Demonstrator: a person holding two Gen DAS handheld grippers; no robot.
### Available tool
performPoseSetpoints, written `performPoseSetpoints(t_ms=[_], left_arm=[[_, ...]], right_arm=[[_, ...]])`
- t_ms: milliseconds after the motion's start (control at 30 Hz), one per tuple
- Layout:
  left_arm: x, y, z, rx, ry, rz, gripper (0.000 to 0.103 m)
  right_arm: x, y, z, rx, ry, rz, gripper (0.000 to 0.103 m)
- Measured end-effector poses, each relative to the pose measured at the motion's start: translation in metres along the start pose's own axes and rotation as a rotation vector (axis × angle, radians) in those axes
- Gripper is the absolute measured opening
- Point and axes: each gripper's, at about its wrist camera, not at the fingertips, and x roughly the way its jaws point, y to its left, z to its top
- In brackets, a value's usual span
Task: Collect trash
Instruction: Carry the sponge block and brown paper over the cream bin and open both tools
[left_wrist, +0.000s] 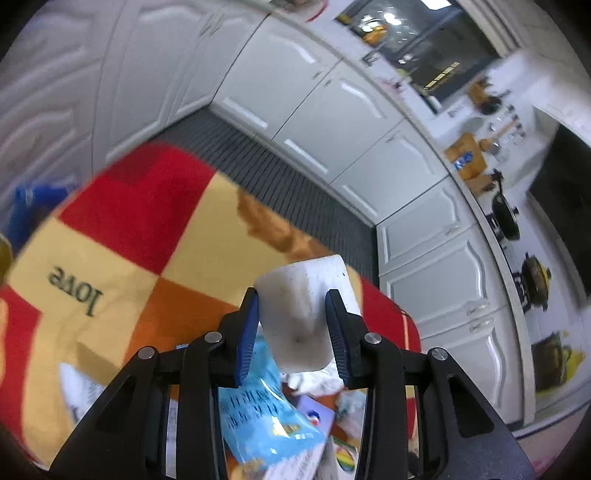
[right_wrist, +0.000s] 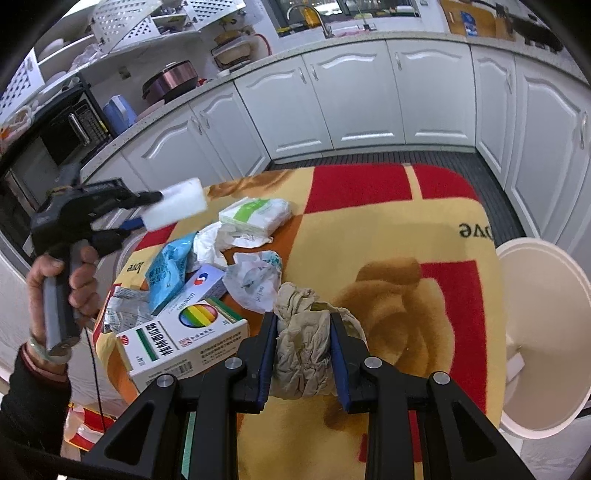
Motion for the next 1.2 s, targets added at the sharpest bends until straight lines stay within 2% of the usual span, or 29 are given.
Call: performPoseSetpoints(t_ms=[233,600,1200], left_arm=[[-0.035,-0.053,-0.034,0.216,-0.021,0.033,0.034],[-0.028,-0.122,-0.103,0.453,-0.025,0.08,0.034],[0.008,-0.218,-0.185,0.655,0.026,0.038,0.034]], right_arm=[[-0.019,0.007,-0.001,-0.023,-0.044,-0.002,0.026],[-0.059,0.0,0.0,-0.017,-0.134,-0.057,0.026],[-0.115,-0.072,-0.011,0.101,-0.232,-0.181,0.026]])
